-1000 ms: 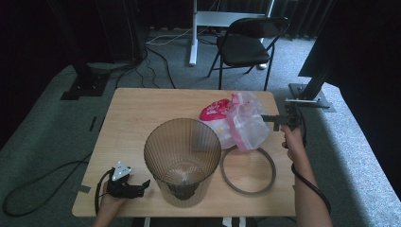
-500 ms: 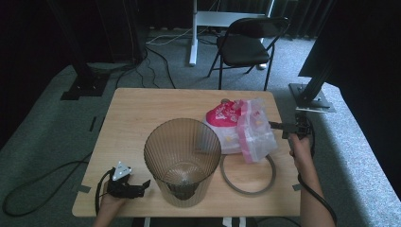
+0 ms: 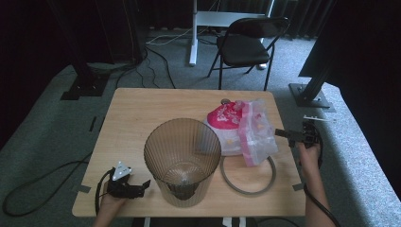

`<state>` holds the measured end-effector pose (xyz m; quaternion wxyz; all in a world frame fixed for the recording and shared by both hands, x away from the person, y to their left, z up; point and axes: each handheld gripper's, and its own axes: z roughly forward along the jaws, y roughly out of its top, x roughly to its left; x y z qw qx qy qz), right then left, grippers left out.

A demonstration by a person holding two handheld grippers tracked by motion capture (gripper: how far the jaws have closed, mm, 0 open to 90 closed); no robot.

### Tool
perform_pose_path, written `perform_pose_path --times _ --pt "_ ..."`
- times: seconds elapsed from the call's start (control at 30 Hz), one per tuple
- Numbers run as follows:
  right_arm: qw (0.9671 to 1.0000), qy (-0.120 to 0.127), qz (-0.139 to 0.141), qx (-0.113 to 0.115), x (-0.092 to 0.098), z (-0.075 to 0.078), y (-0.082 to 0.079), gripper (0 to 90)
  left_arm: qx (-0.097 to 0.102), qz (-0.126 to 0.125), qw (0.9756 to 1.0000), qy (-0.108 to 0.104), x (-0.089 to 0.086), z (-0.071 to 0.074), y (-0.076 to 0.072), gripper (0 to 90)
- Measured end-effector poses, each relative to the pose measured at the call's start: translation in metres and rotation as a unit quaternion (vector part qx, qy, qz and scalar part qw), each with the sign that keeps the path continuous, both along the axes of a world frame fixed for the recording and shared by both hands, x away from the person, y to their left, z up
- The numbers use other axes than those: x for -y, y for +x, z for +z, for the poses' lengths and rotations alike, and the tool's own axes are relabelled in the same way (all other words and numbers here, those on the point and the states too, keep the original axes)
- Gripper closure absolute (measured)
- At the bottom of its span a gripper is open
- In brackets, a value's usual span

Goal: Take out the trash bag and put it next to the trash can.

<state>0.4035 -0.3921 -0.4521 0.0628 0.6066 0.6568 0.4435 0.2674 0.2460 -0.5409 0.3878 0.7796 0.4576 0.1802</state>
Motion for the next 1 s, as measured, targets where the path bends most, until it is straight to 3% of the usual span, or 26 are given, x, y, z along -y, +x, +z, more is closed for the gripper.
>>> perform_pose_path --times 0.1,0.17,0.23,0.37,1.0 --pt "0.9999 -0.012 -0.004 -0.002 0.002 -0.002 -0.007 13.9 0.0 0.0 1.0 -0.001 0.0 0.0 0.0 0.0" --pt "0.9999 0.003 0.005 -0.012 0.005 -0.006 -0.01 13.6 0.0 -0.001 1.0 -0.001 0.0 0.0 0.0 0.0" --pt "0.9999 -0.015 0.002 -0.005 0.004 -0.007 -0.015 13.5 0.0 -0.001 1.0 -0.001 0.0 0.0 0.0 0.0" --pt "0.9998 -0.019 0.004 -0.008 0.003 -0.01 -0.023 13.6 0.0 -0.001 1.0 0.0 0.0 0.0 0.0 0.0" --pt "0.9995 0.005 0.027 -0.016 0.006 -0.03 -0.064 13.6 -0.001 0.001 1.0 -0.004 0.0 0.0 0.0 0.0"
